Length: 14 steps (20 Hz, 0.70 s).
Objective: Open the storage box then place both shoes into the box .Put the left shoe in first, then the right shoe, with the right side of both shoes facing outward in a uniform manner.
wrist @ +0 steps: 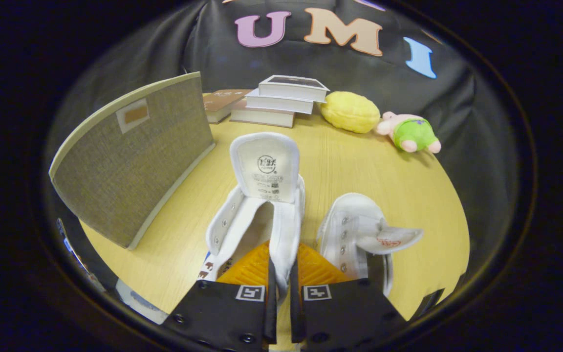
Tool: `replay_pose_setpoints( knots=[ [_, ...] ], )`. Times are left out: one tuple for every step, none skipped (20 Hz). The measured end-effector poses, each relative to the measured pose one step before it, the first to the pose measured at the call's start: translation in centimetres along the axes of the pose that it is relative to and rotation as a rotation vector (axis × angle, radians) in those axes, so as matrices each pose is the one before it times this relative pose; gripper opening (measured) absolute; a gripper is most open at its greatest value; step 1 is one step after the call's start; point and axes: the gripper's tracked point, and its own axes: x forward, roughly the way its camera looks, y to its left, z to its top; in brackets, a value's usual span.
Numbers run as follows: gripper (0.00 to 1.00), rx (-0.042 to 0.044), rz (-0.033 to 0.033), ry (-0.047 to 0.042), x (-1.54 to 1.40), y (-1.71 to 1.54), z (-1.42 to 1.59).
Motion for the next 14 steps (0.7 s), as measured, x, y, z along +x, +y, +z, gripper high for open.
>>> replay_pose_setpoints(
  knots=[
    [0.15, -0.01998, -0.00896, -0.0028, -0.123, 0.043, 0.044],
    [0.15, -0.00212, -0.00823, -0.00161, -0.134, -0.075, -0.024],
    [0.15, 0.00596, -0.00469, -0.00192, -0.094, -0.07, 0.028],
    [0.15, 0.0179, 0.00372, -0.00794, -0.038, 0.056, 0.084],
    [0.15, 0.03499, 0.00614, -0.01143, 0.043, 0.026, 0.125],
    [0.11, 0.032, 0.01249, -0.00808, -0.091, 0.01, -0.024],
    [0.11, 0.0328, 0.01071, -0.00535, 0.077, -0.02, 0.024],
    [0.11, 0.03278, 0.01394, -0.00534, -0.025, 0.051, -0.017],
    [0.11, 0.03705, 0.01899, -0.00555, -0.136, 0.196, 0.167],
    [0.11, 0.04049, 0.02406, -0.00266, -0.106, 0.301, 0.155],
    [0.11, 0.04107, 0.03147, 0.00217, -0.203, 0.571, 0.04],
    [0.11, 0.04217, 0.03567, 0.00559, -0.218, 0.619, -0.122],
    [0.11, 0.05152, 0.04281, 0.01023, -0.086, 0.747, -0.097],
    [0.11, 0.05789, 0.04998, 0.019, -0.009, 0.954, -0.448]
  ],
)
